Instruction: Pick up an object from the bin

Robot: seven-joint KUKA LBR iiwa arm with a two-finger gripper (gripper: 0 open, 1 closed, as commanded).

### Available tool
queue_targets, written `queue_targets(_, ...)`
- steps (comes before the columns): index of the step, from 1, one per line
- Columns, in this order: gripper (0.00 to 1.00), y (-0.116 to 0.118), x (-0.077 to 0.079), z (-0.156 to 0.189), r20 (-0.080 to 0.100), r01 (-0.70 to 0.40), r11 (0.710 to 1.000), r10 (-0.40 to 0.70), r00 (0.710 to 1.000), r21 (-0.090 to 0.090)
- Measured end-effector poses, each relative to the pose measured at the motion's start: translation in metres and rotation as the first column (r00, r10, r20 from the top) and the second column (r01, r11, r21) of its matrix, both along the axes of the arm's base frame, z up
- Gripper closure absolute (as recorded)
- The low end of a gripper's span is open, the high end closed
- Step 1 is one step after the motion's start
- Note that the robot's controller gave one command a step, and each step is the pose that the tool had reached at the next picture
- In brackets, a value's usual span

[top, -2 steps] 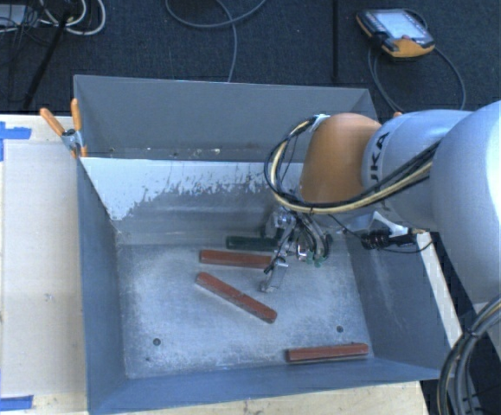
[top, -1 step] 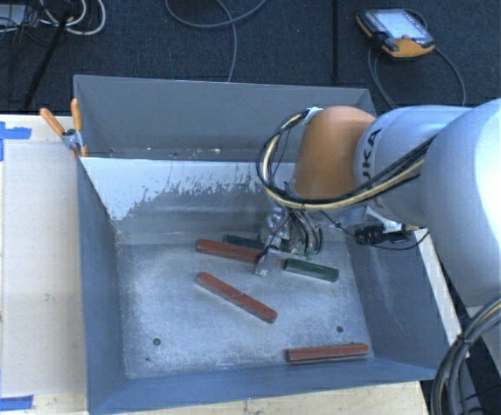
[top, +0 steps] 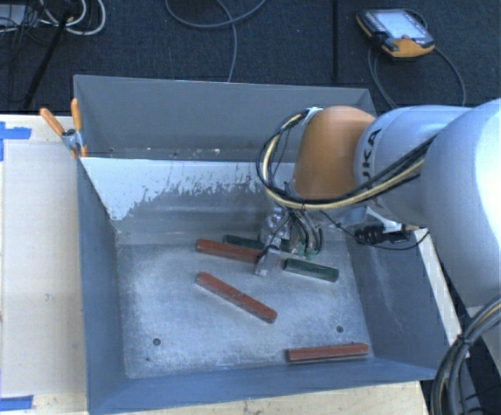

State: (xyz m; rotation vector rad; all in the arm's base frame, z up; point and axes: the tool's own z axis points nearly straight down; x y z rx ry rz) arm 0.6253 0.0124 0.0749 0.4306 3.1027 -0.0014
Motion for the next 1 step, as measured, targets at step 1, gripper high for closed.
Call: queue_targets(1,1.00,0.0002,0.0015,0.0433,-0.005,-0.002,1.000,0.002,1.000,0.002)
